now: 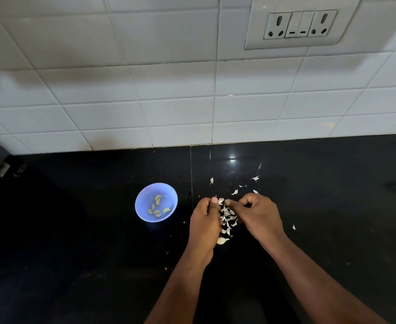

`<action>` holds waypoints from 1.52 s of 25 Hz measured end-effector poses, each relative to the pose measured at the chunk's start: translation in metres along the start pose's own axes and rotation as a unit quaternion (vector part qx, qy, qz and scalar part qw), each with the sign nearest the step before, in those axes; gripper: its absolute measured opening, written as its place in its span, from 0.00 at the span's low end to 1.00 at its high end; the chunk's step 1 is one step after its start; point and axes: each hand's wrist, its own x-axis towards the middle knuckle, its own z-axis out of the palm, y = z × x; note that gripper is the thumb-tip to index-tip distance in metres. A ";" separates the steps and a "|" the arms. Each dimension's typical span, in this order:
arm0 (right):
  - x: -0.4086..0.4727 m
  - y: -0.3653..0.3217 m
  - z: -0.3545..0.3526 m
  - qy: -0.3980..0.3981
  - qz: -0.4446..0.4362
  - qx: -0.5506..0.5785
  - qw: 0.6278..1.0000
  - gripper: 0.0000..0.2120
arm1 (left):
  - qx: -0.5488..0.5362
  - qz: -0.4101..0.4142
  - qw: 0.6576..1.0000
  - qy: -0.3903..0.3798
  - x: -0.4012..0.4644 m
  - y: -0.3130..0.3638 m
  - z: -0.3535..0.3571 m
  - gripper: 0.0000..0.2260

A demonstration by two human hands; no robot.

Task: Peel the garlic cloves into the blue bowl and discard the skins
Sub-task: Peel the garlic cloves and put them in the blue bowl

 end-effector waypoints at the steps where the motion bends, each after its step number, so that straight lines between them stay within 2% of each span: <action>1: 0.002 0.002 -0.001 0.002 -0.012 -0.050 0.999 0.13 | 0.008 0.000 1.000 0.005 0.001 -0.001 -0.001 0.15; 2: 0.003 0.003 -0.001 -0.011 -0.031 -0.052 0.998 0.06 | 0.014 0.001 1.000 0.008 0.001 -0.002 -0.001 0.15; 3: 0.002 0.003 -0.001 -0.038 -0.052 -0.014 0.998 0.05 | 0.022 0.005 1.000 0.008 0.003 -0.002 -0.002 0.14; 4: 0.001 0.002 0.000 -0.065 -0.055 0.054 0.995 0.10 | 0.028 0.011 1.000 0.003 0.003 -0.003 -0.003 0.14; 5: -0.002 -0.001 0.000 -0.092 -0.043 0.120 0.988 0.11 | 0.035 0.018 0.999 -0.004 0.004 -0.003 -0.004 0.13; 7: -0.005 -0.005 0.001 -0.117 -0.039 0.183 0.975 0.09 | 0.045 0.028 0.999 -0.007 0.005 -0.003 -0.004 0.10; 10: -0.008 -0.006 0.003 -0.112 -0.044 0.211 0.970 0.06 | 0.009 0.028 0.999 0.021 0.008 -0.004 -0.005 0.07; 14: -0.013 -0.009 0.004 -0.118 0.008 0.312 0.943 0.07 | -0.083 0.018 0.996 0.019 0.005 0.001 -0.001 0.06; 20: -0.009 -0.008 0.005 -0.100 0.013 0.337 0.936 0.06 | -0.181 -0.006 0.984 0.003 0.005 -0.001 0.004 0.07; 22: -0.006 -0.009 0.004 -0.122 0.031 0.377 0.918 0.07 | -0.216 -0.007 0.976 -0.008 0.004 0.002 0.005 0.07; 24: -0.004 -0.009 0.002 -0.159 0.068 0.435 0.884 0.07 | -0.241 -0.017 0.970 -0.021 0.001 0.006 0.006 0.07; 27: -0.002 -0.005 0.000 -0.188 0.109 0.473 0.854 0.06 | -0.216 -0.027 0.975 -0.039 0.004 0.005 0.003 0.07; 30: -0.004 -0.003 0.002 -0.159 0.100 0.464 0.866 0.07 | -0.149 -0.022 0.988 -0.040 0.004 0.006 0.003 0.09; 33: -0.006 -0.002 0.003 -0.117 0.044 0.411 0.903 0.10 | -0.119 -0.005 0.992 -0.034 0.001 0.007 0.002 0.10; 38: -0.008 -0.006 0.000 -0.144 -0.032 0.297 0.943 0.13 | -0.134 -0.007 0.991 -0.002 0.003 0.007 -0.001 0.07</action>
